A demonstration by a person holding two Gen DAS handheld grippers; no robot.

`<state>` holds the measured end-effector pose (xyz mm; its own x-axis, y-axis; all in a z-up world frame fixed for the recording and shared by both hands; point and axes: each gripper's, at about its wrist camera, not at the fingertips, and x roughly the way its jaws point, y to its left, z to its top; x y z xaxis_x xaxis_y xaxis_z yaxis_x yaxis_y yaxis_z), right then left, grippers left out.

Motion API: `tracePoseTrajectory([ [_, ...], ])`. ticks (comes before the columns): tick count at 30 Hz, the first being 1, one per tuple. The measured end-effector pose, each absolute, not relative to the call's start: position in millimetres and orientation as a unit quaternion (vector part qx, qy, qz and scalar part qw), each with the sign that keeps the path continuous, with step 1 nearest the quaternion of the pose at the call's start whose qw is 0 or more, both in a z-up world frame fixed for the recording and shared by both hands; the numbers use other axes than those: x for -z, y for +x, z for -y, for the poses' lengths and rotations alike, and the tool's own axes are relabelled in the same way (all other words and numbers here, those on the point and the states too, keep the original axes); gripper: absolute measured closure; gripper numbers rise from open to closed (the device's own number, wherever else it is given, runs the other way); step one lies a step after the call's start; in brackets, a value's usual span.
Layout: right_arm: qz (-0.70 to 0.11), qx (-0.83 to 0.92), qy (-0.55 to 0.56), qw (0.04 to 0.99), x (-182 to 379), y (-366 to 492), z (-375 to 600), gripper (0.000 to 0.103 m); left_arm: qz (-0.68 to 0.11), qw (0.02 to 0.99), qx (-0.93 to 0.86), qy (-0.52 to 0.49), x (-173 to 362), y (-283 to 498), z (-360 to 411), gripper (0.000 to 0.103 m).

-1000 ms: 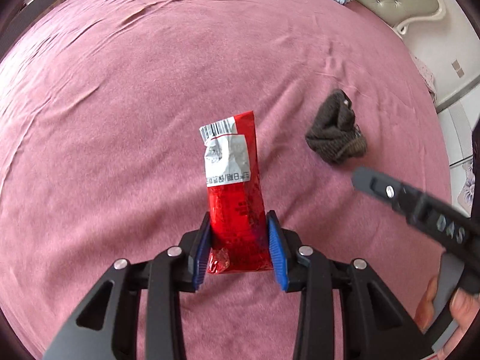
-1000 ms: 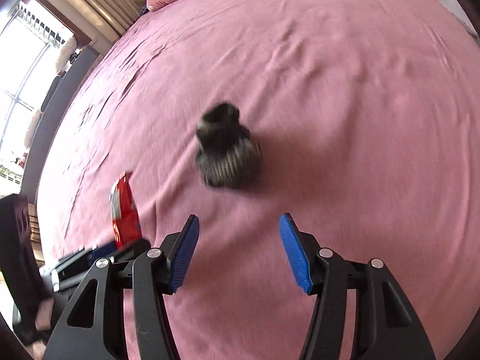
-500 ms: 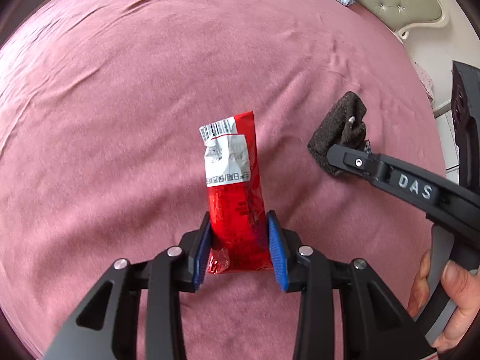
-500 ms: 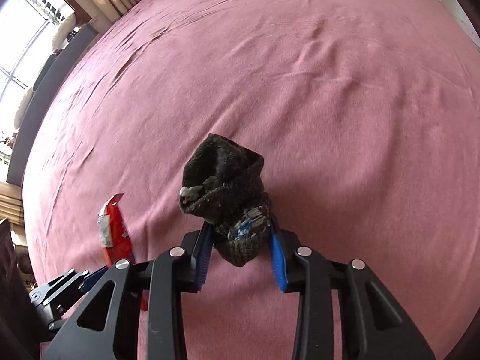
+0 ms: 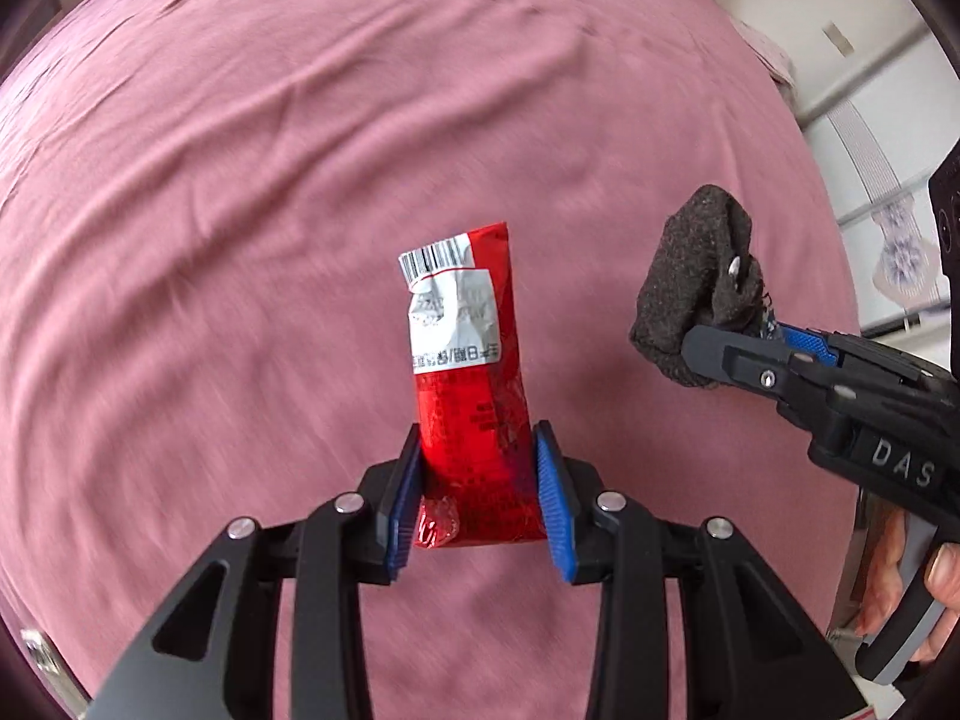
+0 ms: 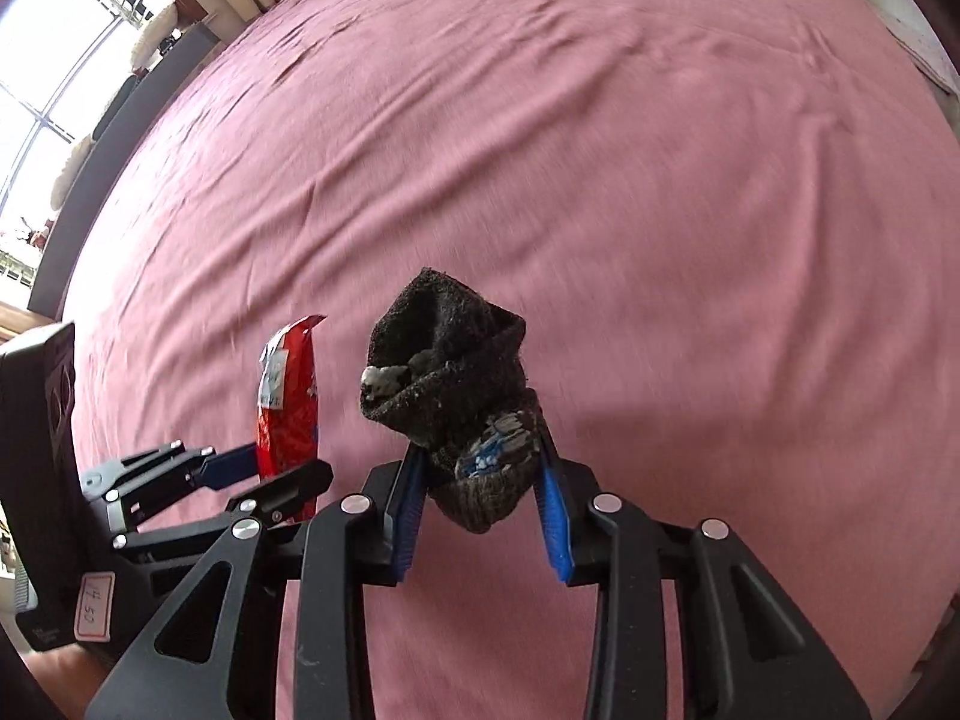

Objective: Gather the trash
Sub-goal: 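Carry wrapper and black sock over the yellow bin and open both tools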

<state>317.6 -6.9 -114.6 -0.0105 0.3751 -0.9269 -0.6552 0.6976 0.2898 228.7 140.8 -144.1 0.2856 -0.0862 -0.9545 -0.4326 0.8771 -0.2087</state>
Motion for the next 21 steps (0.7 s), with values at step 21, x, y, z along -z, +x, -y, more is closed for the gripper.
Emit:
tracePoseTrajectory([
  [21, -0.648, -0.261, -0.048, 0.714, 82.5, 156.3, 310.0, 0.07, -0.662, 0.738, 0.045, -0.119, 128.4, 122.0, 161.4, 0.067],
])
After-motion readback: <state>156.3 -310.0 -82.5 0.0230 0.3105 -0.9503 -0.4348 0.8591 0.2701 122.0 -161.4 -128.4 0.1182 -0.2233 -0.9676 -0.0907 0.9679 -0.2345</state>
